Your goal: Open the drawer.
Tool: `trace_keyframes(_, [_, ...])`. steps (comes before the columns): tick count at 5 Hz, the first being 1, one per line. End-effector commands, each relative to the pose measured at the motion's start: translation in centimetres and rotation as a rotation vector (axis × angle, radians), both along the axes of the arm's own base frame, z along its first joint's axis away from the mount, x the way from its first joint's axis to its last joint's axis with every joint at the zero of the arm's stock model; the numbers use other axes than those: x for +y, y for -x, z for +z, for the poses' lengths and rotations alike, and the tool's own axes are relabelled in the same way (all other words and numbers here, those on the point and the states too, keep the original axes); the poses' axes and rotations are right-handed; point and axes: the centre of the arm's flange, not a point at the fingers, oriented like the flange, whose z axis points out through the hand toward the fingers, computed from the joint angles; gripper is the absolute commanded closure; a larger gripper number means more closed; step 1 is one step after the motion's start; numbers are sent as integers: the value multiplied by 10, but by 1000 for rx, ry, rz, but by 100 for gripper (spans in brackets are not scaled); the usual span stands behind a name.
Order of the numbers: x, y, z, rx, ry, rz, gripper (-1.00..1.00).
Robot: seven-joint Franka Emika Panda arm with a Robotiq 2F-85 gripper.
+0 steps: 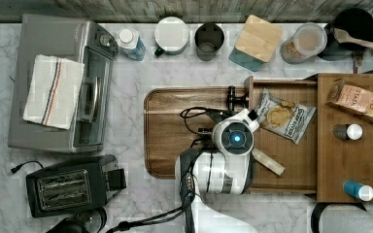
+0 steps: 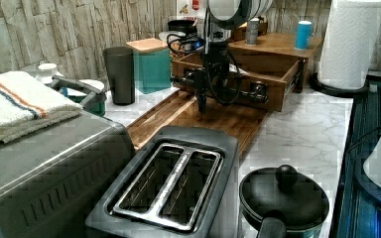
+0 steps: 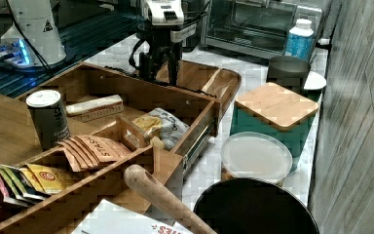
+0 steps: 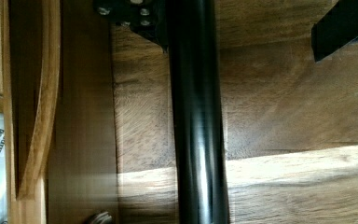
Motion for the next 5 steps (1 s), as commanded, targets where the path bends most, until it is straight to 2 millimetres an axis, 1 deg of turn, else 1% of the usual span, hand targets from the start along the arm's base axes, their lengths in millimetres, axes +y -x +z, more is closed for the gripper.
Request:
trace_keyframes(1, [168, -15, 48, -97, -23, 303, -100])
trace_keyframes(5, [168, -15, 48, -97, -23, 302, -100])
